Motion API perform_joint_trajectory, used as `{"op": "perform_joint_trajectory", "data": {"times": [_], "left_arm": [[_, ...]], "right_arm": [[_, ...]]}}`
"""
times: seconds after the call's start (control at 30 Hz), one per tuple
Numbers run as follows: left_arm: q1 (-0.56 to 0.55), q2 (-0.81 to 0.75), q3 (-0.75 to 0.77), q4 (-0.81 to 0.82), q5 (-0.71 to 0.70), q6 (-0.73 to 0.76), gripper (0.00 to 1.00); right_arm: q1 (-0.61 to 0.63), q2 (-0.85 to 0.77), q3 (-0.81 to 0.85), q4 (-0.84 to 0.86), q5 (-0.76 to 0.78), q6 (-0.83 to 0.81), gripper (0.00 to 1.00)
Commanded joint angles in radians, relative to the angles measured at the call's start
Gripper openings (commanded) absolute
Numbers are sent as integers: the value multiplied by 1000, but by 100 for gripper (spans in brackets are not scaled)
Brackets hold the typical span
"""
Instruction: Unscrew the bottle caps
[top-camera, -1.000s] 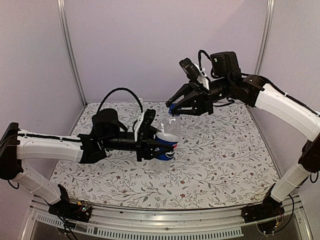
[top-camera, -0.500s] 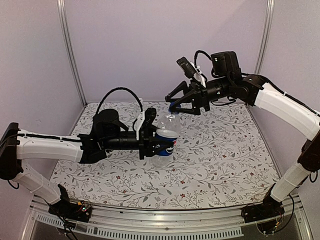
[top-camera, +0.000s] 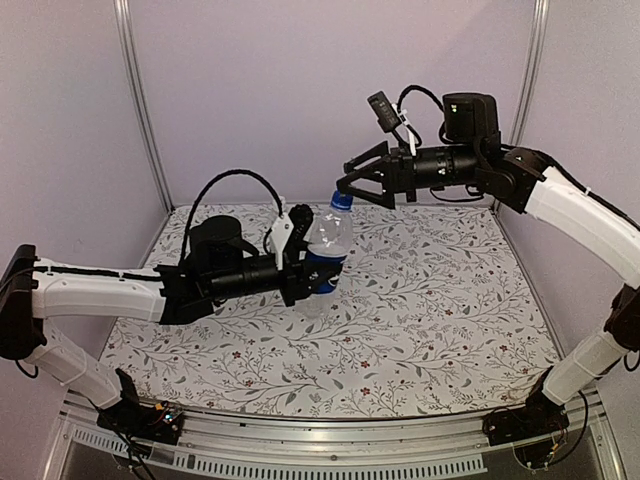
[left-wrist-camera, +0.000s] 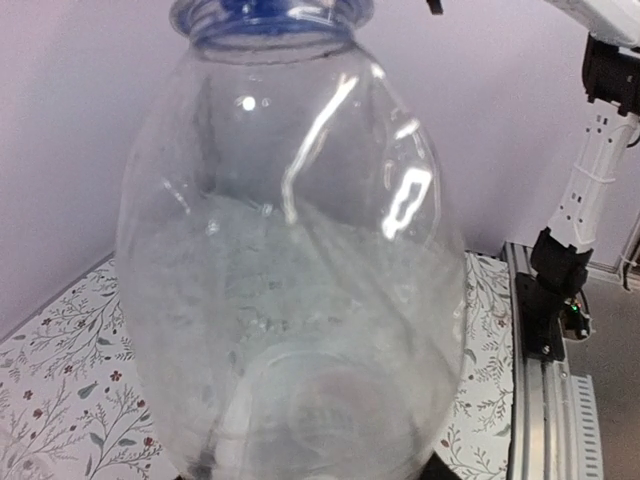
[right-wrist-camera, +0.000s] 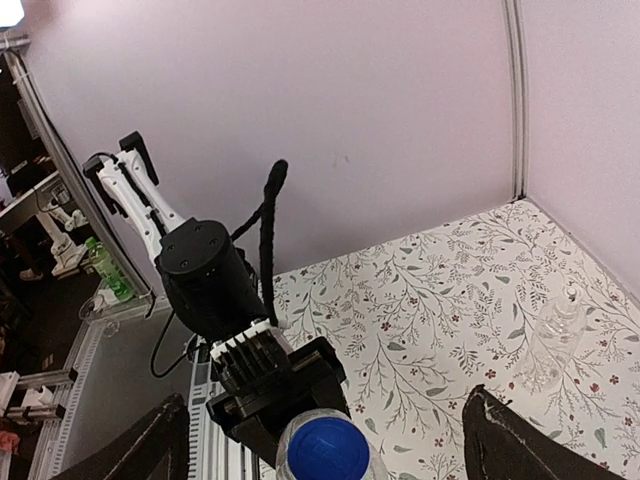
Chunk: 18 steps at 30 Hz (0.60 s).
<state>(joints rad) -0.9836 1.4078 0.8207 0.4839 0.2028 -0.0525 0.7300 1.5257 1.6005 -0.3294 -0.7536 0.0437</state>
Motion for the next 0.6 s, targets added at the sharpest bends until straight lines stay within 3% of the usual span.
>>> {"op": "perform_joint_trajectory", "data": {"times": [0.0, 0.17, 0.57], "left_arm": [[-5, 14, 36, -27, -93, 1, 36], [-10, 24, 53, -57, -159, -6, 37], [-18, 33, 66, -84, -231, -7, 38]], "right_arm": [[-3, -48, -30, 113, 201, 202, 92], [2, -47, -69, 156, 312, 313, 91], [83, 33, -30, 126, 430, 347, 88]]}}
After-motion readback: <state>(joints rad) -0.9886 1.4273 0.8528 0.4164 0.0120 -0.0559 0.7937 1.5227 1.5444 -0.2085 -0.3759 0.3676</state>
